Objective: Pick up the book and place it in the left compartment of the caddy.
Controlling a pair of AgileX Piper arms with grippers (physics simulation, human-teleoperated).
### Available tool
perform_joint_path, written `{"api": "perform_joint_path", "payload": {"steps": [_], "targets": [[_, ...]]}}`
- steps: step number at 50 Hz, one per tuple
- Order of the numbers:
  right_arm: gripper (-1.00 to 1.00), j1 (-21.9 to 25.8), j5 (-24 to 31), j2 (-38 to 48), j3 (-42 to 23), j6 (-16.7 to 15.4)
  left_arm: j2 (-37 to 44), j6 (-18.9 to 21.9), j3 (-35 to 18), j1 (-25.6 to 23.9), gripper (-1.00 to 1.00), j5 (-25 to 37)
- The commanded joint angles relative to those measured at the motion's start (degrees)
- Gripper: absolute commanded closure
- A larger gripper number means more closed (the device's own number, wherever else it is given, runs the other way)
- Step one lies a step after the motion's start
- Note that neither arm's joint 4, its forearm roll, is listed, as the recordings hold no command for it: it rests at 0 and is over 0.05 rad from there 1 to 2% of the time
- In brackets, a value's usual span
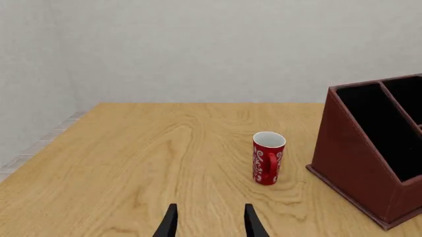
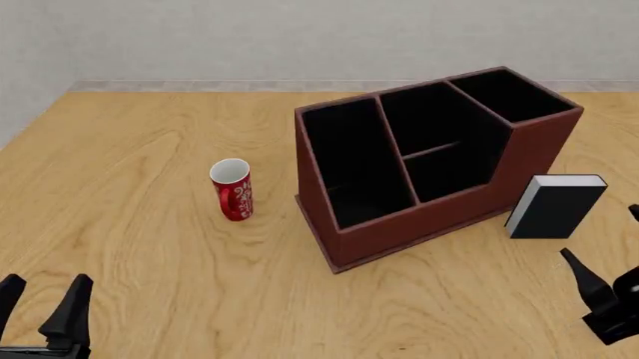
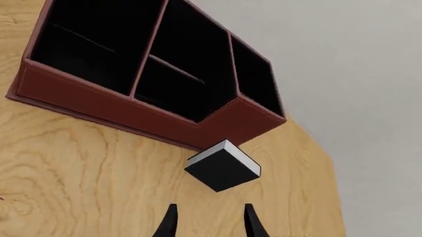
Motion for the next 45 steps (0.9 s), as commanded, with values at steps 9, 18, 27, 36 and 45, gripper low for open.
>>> {"api": "perform_joint_path", "payload": {"steps": [9,18,27,36,45], "targets": [[-1.0,-1.2,7.6,5.7,-6.1,-9.4,0.0,0.0,0.0,0.0,-1.0,0.0],[-1.0,-4.0,9.1,9.1,-7.7,-14.8,0.0,0.0,0.0,0.0,-1.0,0.0],[-1.0,-5.4,11.8,11.2,-10.3,-19.1,0.0,0.0,0.0,0.0,-1.0,0.0],[-1.0,-6.6,15.8,13.2,-13.6,-23.3,0.0,0.0,0.0,0.0,-1.0,0.0],[-1.0,-7.9,17.9,16.1,-16.4,-27.1,0.0,0.0,0.0,0.0,-1.0,0.0]]}}
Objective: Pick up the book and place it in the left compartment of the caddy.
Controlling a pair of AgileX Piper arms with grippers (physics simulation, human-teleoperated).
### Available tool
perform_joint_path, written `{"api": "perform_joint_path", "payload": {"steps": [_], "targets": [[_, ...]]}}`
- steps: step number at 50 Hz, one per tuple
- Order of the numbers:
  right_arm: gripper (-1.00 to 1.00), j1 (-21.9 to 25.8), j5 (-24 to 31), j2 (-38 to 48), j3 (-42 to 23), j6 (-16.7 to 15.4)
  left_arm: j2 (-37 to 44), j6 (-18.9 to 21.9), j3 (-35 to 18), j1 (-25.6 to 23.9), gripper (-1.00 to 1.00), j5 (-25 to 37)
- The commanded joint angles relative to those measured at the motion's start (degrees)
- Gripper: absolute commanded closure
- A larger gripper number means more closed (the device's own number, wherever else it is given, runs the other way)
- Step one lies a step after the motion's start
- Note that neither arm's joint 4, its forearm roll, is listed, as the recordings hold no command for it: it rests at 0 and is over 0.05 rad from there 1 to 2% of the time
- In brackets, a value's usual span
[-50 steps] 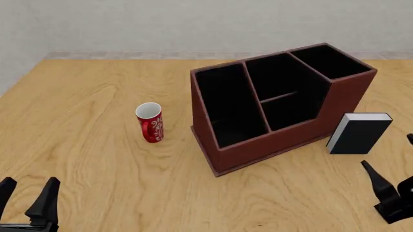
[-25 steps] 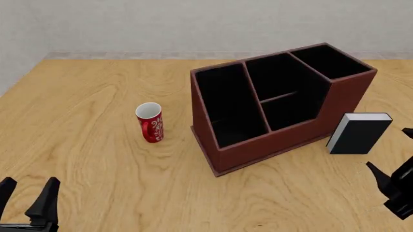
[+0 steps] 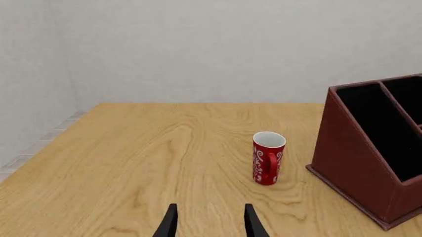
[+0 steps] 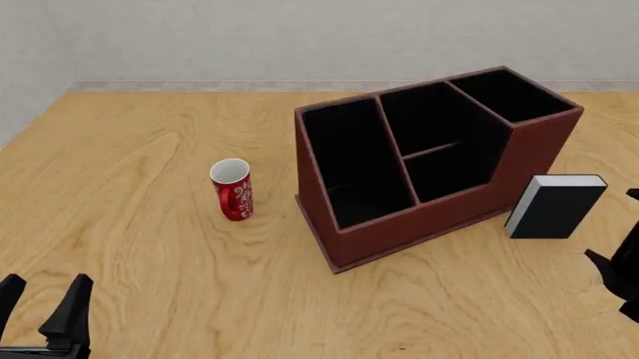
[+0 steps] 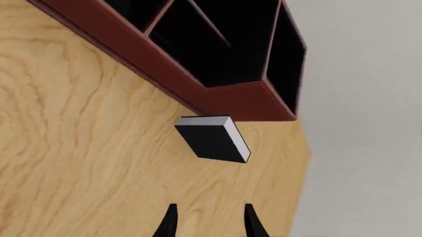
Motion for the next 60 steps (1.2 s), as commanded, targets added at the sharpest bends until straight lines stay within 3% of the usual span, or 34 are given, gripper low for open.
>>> {"api": "perform_joint_path", "payload": {"steps": [1,8,16,23,45,60], "targets": [[-1.0,-1.6,3.0,3.2,-3.4,-4.6,0.0,0.0,0.0,0.0,-1.0,0.0],[-1.0,-2.2,4.2,5.9,-5.9,-7.5,0.0,0.0,0.0,0.0,-1.0,0.0],[-1.0,-2.2,3.5,8.7,-6.9,-8.7,0.0,0.0,0.0,0.0,-1.0,0.0],[-1.0,-3.8,0.0,12.2,-6.3,-11.1,0.0,0.0,0.0,0.0,-1.0,0.0],[-1.0,-4.0,-6.1,21.8,-8.0,-12.8,0.0,0.0,0.0,0.0,-1.0,0.0],[-1.0,-6.4,-10.3,28.2,-8.9,-16.5,0.0,0.0,0.0,0.0,-1.0,0.0]]}}
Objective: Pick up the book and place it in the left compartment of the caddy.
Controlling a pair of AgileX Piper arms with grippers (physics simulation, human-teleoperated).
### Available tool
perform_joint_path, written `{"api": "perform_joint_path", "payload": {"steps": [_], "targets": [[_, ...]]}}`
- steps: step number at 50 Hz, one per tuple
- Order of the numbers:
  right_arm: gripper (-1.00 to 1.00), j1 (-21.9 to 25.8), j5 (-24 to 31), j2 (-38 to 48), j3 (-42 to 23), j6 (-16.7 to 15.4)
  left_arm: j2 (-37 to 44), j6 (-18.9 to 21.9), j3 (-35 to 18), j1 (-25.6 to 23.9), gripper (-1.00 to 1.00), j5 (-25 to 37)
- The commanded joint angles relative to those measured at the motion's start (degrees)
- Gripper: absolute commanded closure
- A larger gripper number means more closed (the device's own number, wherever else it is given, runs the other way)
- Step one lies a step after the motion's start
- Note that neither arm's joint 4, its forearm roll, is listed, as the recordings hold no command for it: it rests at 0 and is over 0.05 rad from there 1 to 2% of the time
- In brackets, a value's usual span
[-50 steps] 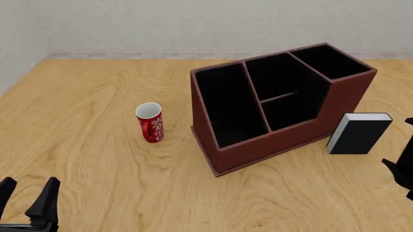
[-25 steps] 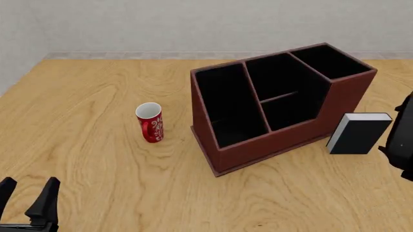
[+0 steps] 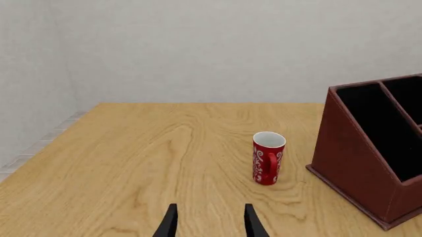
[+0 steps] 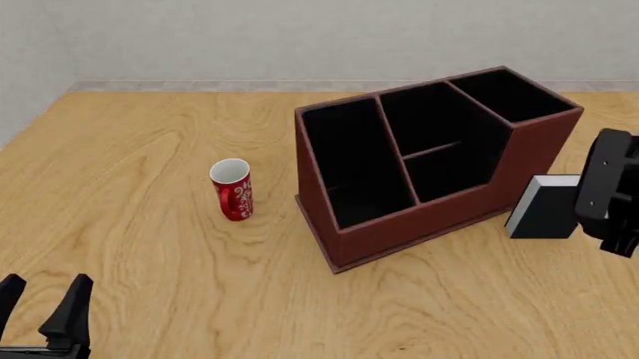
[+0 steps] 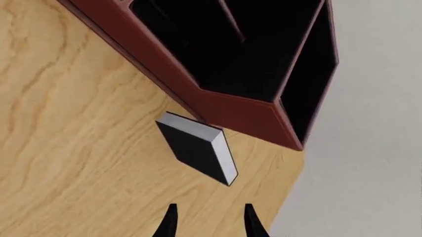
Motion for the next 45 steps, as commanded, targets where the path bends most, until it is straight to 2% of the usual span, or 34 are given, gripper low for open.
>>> {"api": "perform_joint_path", "payload": {"steps": [1,16,34,45], "targets": [[-1.0,-1.7,-3.2,4.8,-0.6,-2.5,0.0,0.0,0.0,0.0,-1.0,0.0],[-1.0,-3.1,-5.5,10.3,-2.5,-5.4,0.0,0.0,0.0,0.0,-1.0,0.0],[-1.0,-2.6,-5.7,14.8,-6.3,-7.5,0.0,0.0,0.0,0.0,-1.0,0.0],[-1.0,-2.3,-6.8,17.5,-6.4,-8.4,0.0,0.0,0.0,0.0,-1.0,0.0]]}}
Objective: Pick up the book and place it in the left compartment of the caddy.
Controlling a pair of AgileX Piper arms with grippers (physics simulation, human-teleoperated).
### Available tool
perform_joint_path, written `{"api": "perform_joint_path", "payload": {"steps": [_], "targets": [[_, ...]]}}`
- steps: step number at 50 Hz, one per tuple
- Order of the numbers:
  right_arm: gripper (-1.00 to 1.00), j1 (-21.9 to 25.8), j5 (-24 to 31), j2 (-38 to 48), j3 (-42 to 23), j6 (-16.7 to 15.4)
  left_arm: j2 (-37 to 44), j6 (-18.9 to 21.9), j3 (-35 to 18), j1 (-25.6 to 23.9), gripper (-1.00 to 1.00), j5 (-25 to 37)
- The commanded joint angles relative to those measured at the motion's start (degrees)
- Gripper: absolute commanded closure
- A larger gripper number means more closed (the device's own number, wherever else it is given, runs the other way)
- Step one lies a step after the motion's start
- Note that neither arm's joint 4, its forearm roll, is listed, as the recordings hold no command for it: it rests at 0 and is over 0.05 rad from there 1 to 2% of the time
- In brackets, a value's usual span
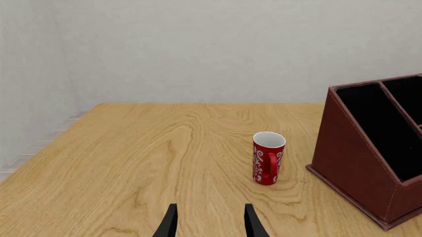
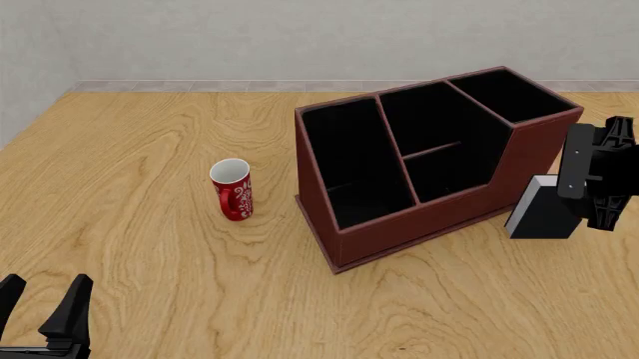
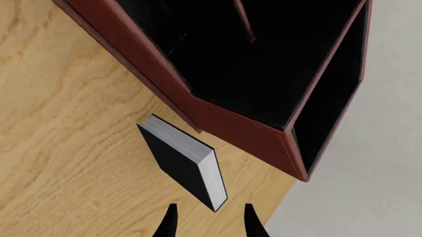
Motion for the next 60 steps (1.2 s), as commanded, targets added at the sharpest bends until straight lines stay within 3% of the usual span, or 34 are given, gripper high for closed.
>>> {"api": "perform_joint_path", "payload": {"steps": [1,18,60], "targets": [[-1.0,0.4,-1.0,2.9,-0.5,-1.0,0.0,0.0,0.0,0.0,-1.0,0.0],[-1.0,1.7,-2.0,5.5,-1.0,-0.1,0.0,0.0,0.0,0.0,-1.0,0.0],[-1.0,-1.6,-6.0,14.7,-2.6,-2.9,0.0,0.0,0.0,0.0,-1.0,0.0]]}}
